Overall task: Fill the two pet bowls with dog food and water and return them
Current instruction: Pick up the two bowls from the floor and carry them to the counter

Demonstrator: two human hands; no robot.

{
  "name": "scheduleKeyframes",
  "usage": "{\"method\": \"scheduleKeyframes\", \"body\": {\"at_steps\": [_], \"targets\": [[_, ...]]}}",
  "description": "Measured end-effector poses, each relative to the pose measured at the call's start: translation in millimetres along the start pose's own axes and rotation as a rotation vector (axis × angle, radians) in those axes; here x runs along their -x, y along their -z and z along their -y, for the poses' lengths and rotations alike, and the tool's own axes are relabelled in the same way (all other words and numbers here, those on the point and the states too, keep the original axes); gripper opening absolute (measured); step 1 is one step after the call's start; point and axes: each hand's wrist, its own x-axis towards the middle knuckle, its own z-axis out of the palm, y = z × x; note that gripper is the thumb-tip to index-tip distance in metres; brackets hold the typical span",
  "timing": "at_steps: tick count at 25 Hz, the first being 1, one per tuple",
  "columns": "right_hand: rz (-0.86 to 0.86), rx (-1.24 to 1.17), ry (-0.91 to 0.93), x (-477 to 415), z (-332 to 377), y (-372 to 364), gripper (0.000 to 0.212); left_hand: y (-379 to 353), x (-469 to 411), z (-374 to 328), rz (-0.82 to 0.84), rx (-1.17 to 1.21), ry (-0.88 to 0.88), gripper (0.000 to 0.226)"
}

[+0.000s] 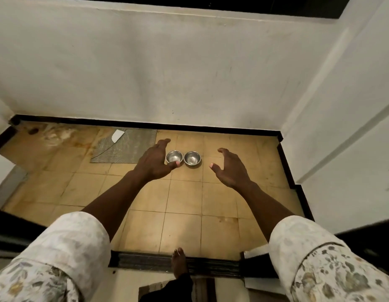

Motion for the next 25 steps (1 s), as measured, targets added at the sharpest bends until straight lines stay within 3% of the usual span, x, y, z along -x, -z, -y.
{"method": "scheduleKeyframes", "body": {"at_steps": [14, 25], "targets": [[0.126, -0.096, -0.093, -261, 6, -57, 0.068, 24, -249, 102, 0.058, 0.121, 0.162, 0.090], [0.255, -0.175, -0.326, -474, -75, -152, 0.060, -57, -458, 183, 0.121, 0.253, 0.449, 0.077]]}}
